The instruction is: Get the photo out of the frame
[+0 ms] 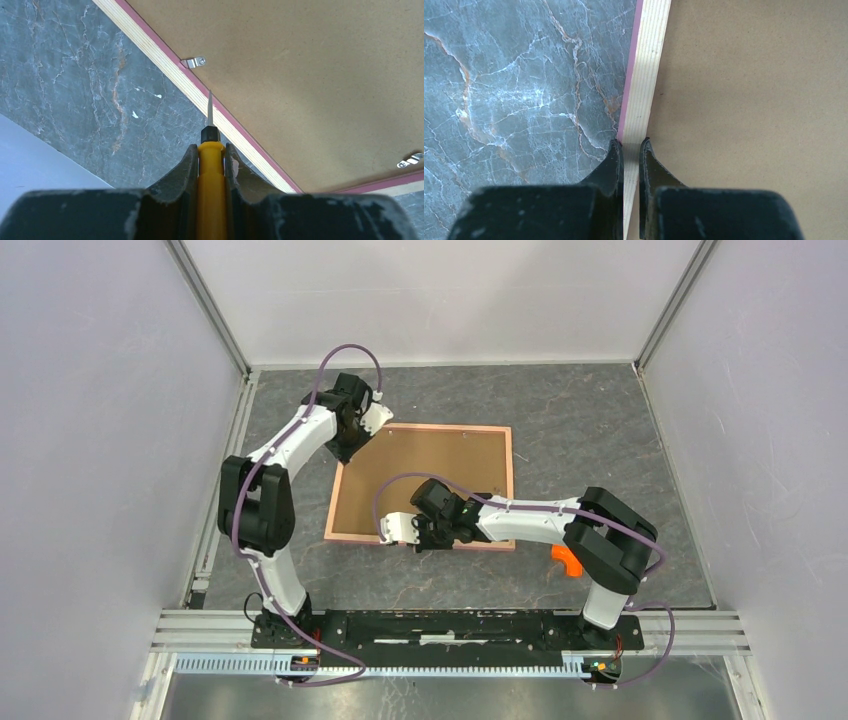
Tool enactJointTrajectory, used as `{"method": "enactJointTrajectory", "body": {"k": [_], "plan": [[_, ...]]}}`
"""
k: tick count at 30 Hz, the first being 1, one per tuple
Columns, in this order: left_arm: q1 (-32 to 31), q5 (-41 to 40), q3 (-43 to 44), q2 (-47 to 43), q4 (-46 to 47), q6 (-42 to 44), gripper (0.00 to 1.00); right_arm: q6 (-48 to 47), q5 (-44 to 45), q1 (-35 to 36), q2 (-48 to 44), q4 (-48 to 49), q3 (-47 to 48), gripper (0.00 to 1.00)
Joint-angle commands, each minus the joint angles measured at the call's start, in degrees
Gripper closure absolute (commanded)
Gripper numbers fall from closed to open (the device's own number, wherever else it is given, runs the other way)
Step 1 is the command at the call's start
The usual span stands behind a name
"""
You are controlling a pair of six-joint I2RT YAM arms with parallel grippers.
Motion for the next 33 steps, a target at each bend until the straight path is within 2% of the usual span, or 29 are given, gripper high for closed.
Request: {"method": "enactJointTrajectory", "body": {"k": [1,12,24,33], "plan": [[0.04,-1.43,1.97,1.01,2.84,1.83,0.98,-3.95,-7.11,0.98,2.25,-8.82,-1.42,1.00],[0.02,-2.82,4.87,5.04,3.16,1.78,0.98,-5.34,-7.69,0.98,1.27,-9.42,-2.22,1.00],[0.08,-2.11,4.20,0.33,-0.33,2.86,0.98,-5.29,-7.87,0.98,2.38,-10.05,-1.62,1.00],[0.04,-3.99,4.41,2.38,-0.57,3.20,0.98,-5.38,-7.80,0.98,2.46,-10.13,-1.61,1.00]]}}
